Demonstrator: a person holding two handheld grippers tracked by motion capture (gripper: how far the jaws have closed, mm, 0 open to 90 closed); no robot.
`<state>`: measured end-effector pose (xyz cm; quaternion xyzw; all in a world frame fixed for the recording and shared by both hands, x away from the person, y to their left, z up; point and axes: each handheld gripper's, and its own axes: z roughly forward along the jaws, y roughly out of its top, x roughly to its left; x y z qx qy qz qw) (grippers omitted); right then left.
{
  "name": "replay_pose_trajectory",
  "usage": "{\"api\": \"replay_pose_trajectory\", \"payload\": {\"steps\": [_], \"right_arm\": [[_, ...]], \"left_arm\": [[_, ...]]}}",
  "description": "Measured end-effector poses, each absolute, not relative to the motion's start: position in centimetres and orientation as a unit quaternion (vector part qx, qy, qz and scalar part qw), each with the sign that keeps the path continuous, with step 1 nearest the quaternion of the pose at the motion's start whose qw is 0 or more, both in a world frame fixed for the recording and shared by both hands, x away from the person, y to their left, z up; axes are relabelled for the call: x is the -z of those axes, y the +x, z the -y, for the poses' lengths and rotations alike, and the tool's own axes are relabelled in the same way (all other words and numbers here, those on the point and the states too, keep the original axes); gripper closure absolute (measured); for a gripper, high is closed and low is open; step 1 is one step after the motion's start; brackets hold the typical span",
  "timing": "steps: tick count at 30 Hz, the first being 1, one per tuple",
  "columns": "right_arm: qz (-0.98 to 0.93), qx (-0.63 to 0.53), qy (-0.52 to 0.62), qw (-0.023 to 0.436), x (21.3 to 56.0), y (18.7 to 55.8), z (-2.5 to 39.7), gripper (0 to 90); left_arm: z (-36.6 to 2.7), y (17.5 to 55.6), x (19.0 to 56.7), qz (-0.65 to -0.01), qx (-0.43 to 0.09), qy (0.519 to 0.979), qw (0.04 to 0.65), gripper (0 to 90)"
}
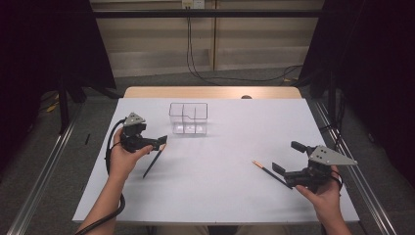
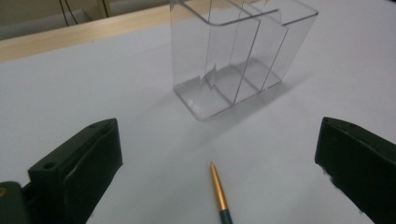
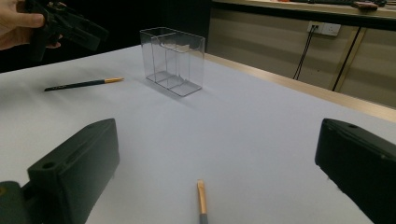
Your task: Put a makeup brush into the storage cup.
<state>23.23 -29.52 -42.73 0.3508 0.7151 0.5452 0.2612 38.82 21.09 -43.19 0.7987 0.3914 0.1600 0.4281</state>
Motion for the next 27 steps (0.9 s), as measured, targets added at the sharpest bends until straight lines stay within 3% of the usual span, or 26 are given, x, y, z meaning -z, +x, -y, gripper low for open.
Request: {"api": "replay_pose_trajectory", "payload": {"steps": [27], "right_arm": [[-0.72,-0.541,0.348,0.261,42.8,23.3,29.6,0.0]], "left_arm": [[-19.0,40.8,42.9,-0.415,-0.073,0.871,0.252,3.3]]}}
